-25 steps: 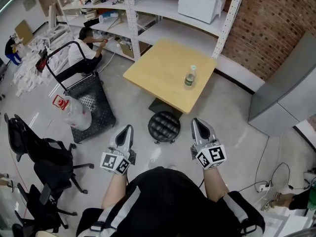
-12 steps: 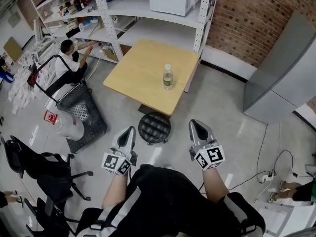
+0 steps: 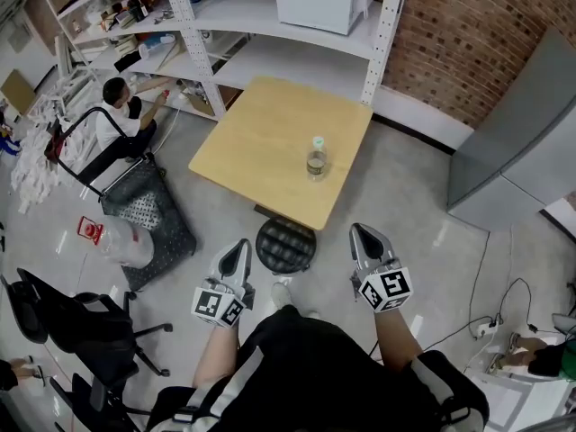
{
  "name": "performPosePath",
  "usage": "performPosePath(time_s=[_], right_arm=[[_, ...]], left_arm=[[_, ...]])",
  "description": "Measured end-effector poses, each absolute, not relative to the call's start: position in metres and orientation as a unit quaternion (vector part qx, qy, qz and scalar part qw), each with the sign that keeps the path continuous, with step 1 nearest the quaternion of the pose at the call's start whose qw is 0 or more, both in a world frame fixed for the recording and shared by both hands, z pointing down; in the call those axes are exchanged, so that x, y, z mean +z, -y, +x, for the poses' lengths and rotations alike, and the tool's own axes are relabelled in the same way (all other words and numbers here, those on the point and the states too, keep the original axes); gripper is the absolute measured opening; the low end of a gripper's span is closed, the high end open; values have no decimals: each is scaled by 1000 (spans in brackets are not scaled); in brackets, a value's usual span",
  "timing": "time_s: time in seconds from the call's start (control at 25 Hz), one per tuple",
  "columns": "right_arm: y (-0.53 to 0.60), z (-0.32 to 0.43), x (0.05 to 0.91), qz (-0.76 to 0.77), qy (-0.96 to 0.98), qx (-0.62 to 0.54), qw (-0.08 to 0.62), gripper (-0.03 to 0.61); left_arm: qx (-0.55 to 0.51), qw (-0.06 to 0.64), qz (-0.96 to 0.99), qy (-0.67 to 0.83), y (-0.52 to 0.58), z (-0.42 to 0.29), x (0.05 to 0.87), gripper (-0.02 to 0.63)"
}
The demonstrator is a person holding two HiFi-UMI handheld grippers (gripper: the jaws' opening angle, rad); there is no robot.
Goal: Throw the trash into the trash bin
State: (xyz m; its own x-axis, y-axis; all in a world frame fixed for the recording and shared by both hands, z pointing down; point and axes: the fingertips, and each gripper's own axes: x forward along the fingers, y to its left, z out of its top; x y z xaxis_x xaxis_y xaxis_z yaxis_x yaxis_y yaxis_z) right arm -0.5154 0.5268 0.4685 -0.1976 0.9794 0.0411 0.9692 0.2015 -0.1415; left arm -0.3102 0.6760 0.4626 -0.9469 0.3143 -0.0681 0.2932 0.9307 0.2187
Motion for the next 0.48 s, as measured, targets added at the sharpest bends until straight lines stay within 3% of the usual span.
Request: performPosePath(time_s=[0.32,0.48], right_arm=[[-591,-545,455,-622,781,29,44,18],[-621,-551,449,-619,784,25,38,60]], left_arm=[[89,76,149,-982,-755,-341,442,0],[86,76,133,-984,-785,-351,445,0]])
